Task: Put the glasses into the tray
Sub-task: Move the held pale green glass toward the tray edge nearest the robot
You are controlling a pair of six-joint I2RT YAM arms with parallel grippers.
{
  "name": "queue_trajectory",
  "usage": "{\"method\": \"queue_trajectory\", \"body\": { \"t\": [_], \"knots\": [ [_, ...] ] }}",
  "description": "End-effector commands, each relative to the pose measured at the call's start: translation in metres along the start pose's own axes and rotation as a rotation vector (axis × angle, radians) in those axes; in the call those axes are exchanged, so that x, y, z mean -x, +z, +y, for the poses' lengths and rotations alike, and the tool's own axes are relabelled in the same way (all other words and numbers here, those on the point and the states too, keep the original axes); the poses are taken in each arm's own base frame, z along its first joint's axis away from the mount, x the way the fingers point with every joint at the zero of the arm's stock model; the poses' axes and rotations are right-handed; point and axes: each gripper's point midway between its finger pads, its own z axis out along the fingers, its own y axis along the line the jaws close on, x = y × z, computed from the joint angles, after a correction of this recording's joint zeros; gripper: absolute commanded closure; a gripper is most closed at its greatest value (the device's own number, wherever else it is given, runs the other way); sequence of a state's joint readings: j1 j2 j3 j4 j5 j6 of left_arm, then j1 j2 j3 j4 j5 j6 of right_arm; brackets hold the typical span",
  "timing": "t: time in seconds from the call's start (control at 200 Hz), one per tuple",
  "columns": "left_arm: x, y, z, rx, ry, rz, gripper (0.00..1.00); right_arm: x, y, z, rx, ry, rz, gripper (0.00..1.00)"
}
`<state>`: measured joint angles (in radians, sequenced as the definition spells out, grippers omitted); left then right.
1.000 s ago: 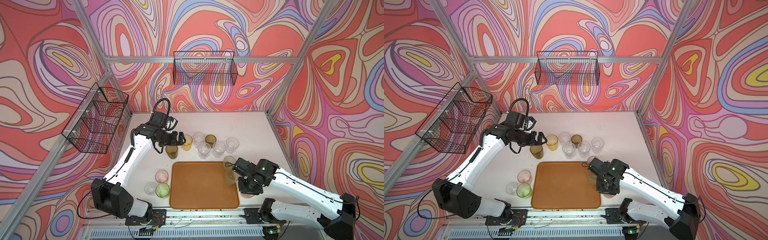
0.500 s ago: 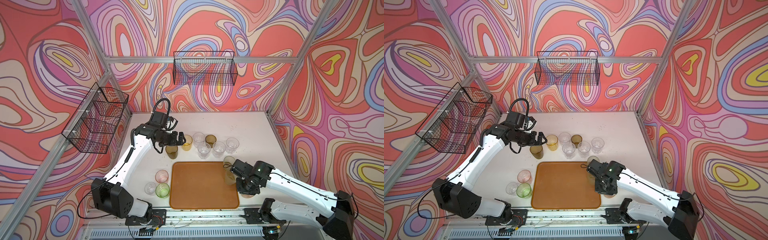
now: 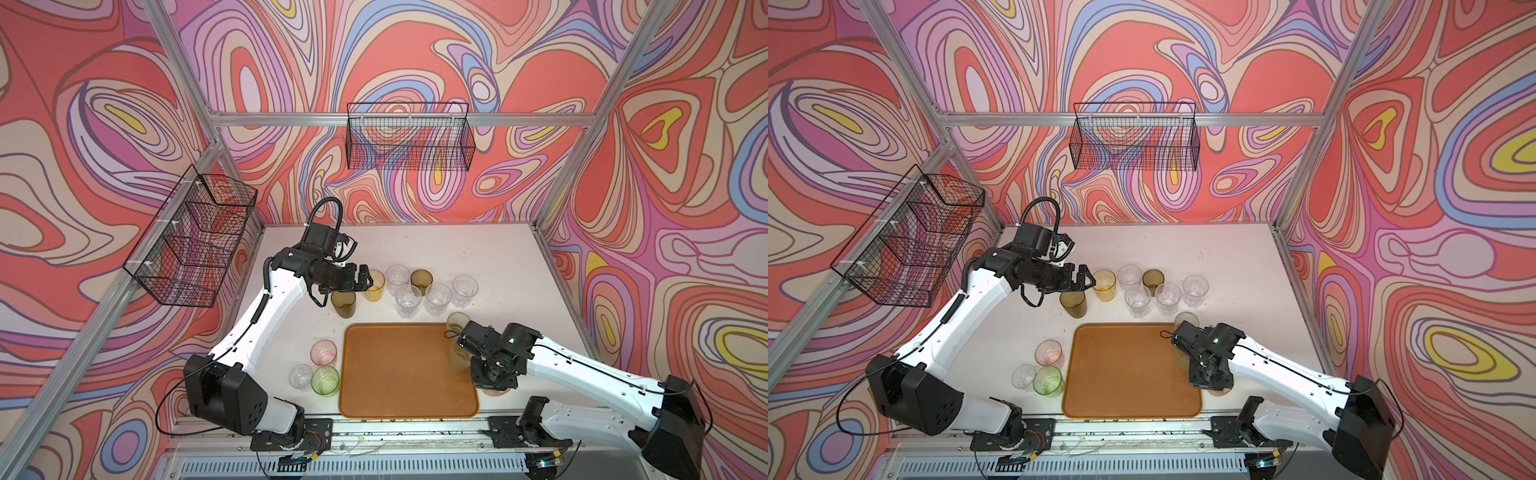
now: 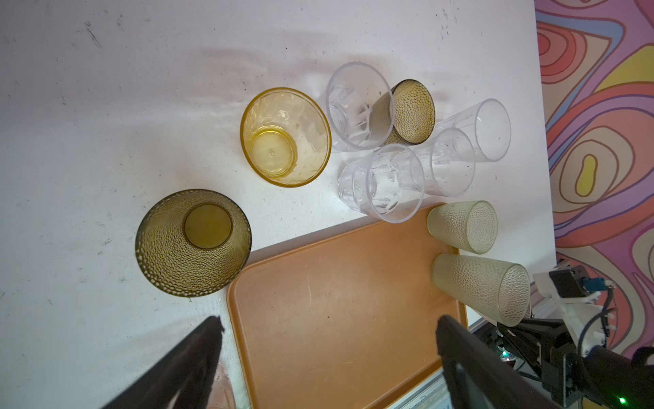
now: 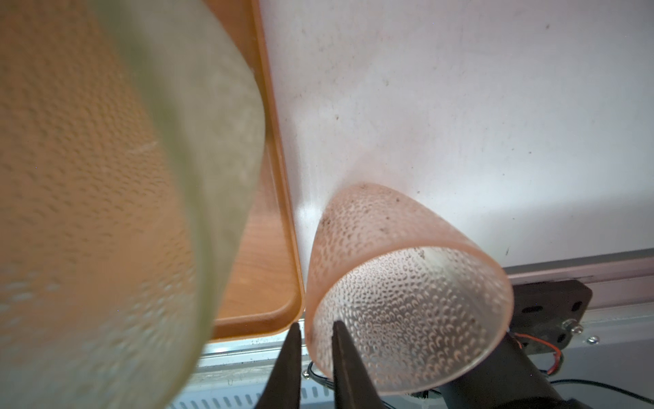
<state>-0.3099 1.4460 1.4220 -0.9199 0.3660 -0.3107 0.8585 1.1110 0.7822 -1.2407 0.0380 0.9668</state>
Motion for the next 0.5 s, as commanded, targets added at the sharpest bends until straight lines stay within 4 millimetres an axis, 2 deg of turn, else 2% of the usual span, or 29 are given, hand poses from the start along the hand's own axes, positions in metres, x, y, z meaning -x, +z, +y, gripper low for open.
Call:
{"method": "queue_trajectory", "body": {
  "t": [0.0,0.29,0.496],
  "knots": [
    [0.006,-0.001,-0.004,-0.002,0.014,-0.008,0.03,0.004,0.002,-0.001,-0.011,0.007,-0.022,0.87],
    [0.008,0.001,-0.005,0.000,0.019,-0.003,0.03,0.008,-0.004,-0.005,-0.049,-0.026,-0.030,1.00],
    [0.008,0.001,-0.006,-0.001,0.022,-0.006,0.03,0.012,-0.016,-0.011,-0.118,-0.045,-0.027,1.00]
  ]
}}
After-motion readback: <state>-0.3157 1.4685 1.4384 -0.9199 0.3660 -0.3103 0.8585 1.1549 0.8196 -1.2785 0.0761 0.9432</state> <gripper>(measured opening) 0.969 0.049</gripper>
